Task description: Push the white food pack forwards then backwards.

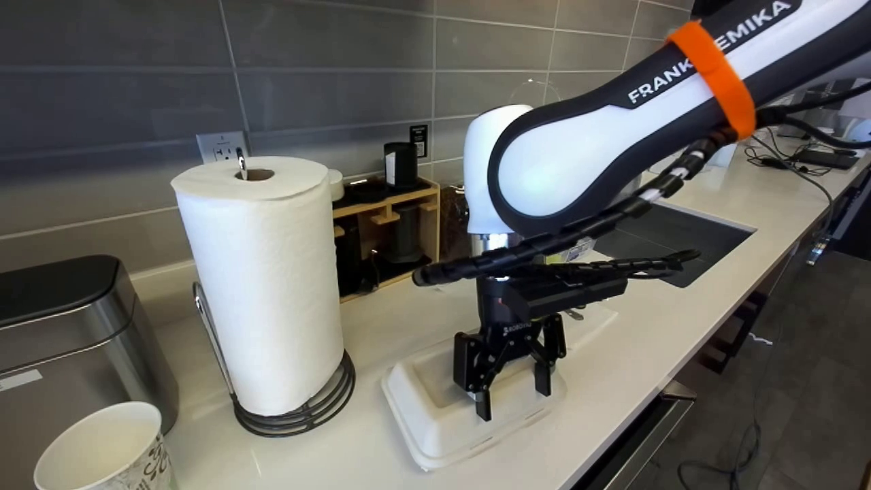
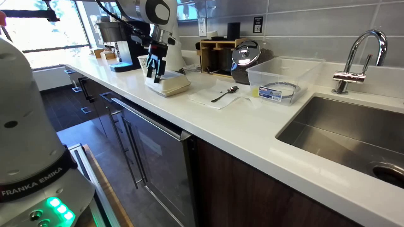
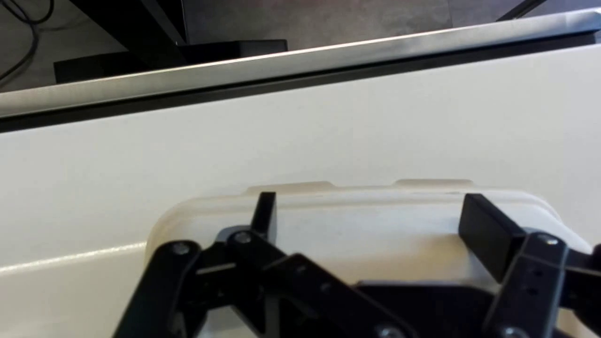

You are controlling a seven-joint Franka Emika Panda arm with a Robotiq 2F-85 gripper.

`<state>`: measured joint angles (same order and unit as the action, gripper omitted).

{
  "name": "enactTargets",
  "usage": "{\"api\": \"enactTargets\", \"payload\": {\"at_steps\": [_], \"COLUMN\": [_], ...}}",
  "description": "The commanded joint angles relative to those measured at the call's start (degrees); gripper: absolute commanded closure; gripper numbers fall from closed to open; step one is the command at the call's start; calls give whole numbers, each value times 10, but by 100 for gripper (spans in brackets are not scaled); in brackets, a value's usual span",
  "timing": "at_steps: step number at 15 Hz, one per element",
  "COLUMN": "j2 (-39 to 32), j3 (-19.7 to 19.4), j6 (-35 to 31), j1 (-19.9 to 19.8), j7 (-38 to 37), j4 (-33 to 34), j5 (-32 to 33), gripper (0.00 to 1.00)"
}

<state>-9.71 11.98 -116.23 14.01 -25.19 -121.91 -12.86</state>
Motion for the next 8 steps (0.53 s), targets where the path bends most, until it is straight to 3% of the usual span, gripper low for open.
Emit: {"api": "enactTargets", "payload": {"at_steps": [1,8], "j2": [-25,-49], "j3": [-8,-24], "j6": [-24,-26], "j1": [9,11], "j7": [-33,-42], "j4": [25,79], "j5": [45,134], "gripper": [0,0]}}
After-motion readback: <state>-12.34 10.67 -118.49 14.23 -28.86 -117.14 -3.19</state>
